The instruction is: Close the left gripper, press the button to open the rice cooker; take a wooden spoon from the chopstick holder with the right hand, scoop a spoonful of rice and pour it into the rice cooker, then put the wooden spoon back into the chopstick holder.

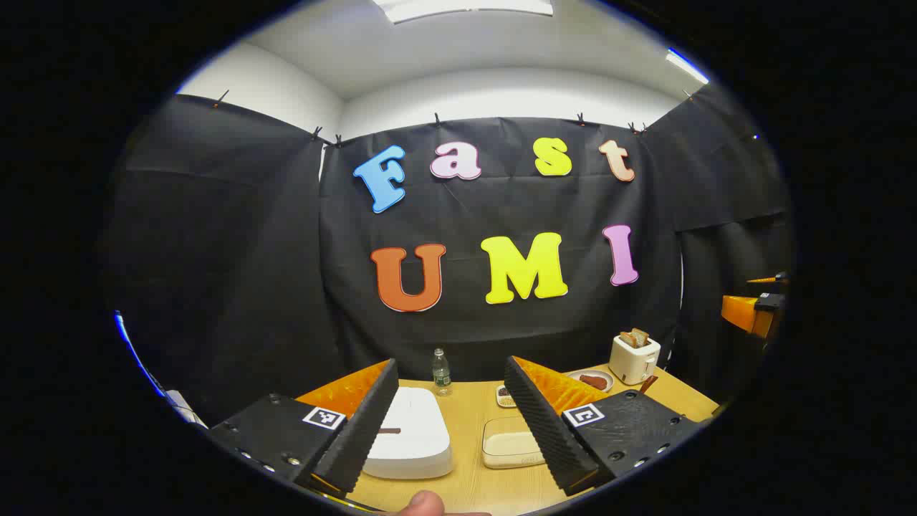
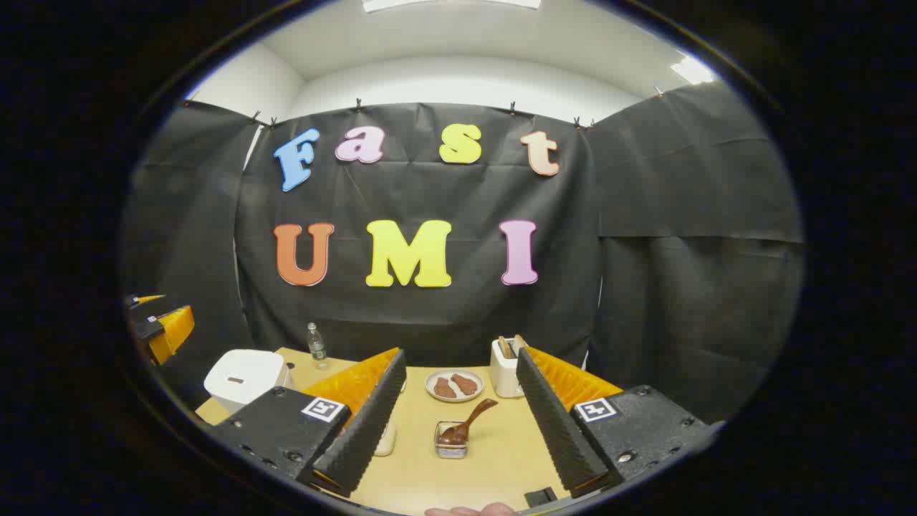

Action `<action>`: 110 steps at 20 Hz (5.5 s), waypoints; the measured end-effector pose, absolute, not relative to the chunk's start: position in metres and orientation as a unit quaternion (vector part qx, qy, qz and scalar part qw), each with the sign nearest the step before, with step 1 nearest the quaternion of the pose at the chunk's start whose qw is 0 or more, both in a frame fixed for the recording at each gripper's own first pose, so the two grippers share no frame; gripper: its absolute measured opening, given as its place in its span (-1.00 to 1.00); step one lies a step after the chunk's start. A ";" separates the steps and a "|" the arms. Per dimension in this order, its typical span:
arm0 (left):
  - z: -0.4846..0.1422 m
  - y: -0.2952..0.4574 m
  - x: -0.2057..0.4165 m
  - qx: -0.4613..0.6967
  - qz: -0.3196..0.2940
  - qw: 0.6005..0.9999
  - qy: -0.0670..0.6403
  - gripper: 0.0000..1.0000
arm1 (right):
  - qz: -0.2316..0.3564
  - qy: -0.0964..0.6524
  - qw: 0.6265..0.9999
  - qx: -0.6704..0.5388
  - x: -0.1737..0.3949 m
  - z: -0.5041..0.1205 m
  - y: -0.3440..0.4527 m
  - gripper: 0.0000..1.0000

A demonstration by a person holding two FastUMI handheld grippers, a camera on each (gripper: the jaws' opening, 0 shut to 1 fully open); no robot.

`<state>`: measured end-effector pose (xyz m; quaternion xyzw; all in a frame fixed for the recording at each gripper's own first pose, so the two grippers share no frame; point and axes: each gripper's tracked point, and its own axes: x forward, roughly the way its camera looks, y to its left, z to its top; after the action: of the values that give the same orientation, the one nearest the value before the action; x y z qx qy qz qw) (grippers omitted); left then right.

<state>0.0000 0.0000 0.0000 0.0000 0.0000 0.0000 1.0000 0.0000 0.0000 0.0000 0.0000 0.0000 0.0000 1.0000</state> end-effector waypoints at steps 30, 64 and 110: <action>-0.033 0.051 0.040 0.015 0.070 0.995 0.063 -1.00 | -0.010 0.026 0.999 -0.026 0.015 0.000 0.001 1.00; -0.297 0.121 0.131 -0.026 0.130 0.917 0.376 -0.96 | 0.023 0.137 0.988 -0.066 0.047 -0.057 0.045 1.00; -0.003 0.069 0.033 -0.001 0.049 0.998 -0.033 0.88 | -0.026 0.028 0.999 -0.014 0.048 -0.043 0.013 1.00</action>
<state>0.0333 0.0695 -0.0025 -0.0011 -0.0326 0.0485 0.9983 0.0478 0.0132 -0.0428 -0.0144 0.0283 -0.0257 0.9992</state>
